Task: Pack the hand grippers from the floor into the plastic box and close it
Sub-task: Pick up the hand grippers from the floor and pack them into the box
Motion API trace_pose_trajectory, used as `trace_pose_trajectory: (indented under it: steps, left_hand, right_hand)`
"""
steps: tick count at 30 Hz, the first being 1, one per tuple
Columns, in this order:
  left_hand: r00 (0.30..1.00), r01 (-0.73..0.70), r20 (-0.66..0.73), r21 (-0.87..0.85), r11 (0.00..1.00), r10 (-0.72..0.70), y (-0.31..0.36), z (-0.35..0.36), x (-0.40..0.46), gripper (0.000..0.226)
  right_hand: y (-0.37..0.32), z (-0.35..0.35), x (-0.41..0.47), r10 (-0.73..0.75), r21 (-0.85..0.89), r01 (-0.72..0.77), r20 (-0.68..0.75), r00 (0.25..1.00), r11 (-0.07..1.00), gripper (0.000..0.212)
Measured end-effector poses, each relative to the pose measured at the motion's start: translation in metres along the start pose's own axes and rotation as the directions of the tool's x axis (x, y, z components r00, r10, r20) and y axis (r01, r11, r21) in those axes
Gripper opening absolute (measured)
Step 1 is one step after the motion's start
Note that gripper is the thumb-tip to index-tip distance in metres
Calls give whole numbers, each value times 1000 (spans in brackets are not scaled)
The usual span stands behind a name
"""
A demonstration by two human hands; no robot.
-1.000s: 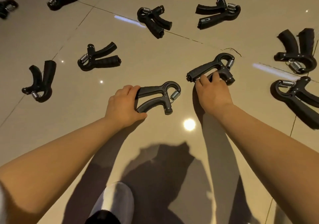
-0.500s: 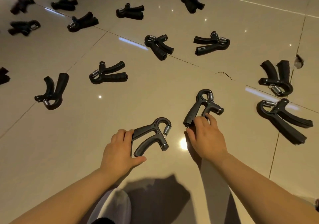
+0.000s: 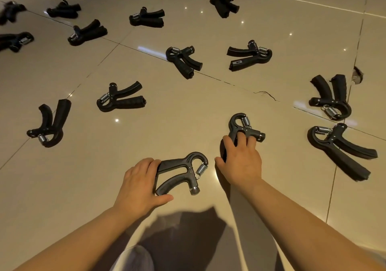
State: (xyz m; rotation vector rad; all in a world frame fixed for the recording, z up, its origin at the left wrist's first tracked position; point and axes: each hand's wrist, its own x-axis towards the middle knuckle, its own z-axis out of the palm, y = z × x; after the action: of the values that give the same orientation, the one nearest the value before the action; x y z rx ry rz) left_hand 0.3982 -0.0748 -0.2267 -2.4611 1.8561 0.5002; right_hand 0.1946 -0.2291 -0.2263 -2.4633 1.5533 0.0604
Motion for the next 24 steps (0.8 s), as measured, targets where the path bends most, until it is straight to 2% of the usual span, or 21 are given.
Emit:
trace_pose_trajectory:
  steps: [3, 5, 6, 8, 10, 15, 19, 22, 24]
  left_hand:
    - [999, 27, -31, -11, 1000, -27, 7, -1, 1, 89]
    - [998, 52, -42, -41, 998, -54, 13, 1, -4, 91]
    - [997, 66, -39, -56, 996, -68, 14, 2, -7, 94]
    - [996, 84, -8, -82, 993, -85, 16, 6, -12, 99]
    - [997, 71, -11, -101, 992, -72, 16, 7, -14, 99]
    - [996, 76, -32, -194, 978, -83, 26, -8, -10, 93]
    - [991, 49, -92, -393, 918, -92, 50, -23, -7, 79]
    - [978, 40, -152, -524, 851, -140, 75, -34, -4, 70]
    - [968, 22, -190, -584, 812, -163, 90, -43, -5, 64]
  right_hand:
    - [19, 6, -21, -77, 62, 82, -76, 994, 995, 50]
    - [31, 8, -36, -110, 124, 121, -86, 990, 985, 56]
    - [36, 7, -42, -84, 172, 96, -74, 994, 980, 63]
    - [43, 2, -48, 48, 268, -56, 36, 998, 962, 77]
    - [44, -3, -50, 154, 290, -177, 101, 983, 941, 82]
    - [40, -9, -47, 136, 215, -170, 163, 977, 962, 79]
    - [43, -26, -42, 125, 308, -184, 203, 971, 933, 80]
    - [43, -49, -42, 142, 483, -257, 261, 955, 837, 71]
    - [45, -69, -44, 209, 653, -382, 330, 921, 654, 58]
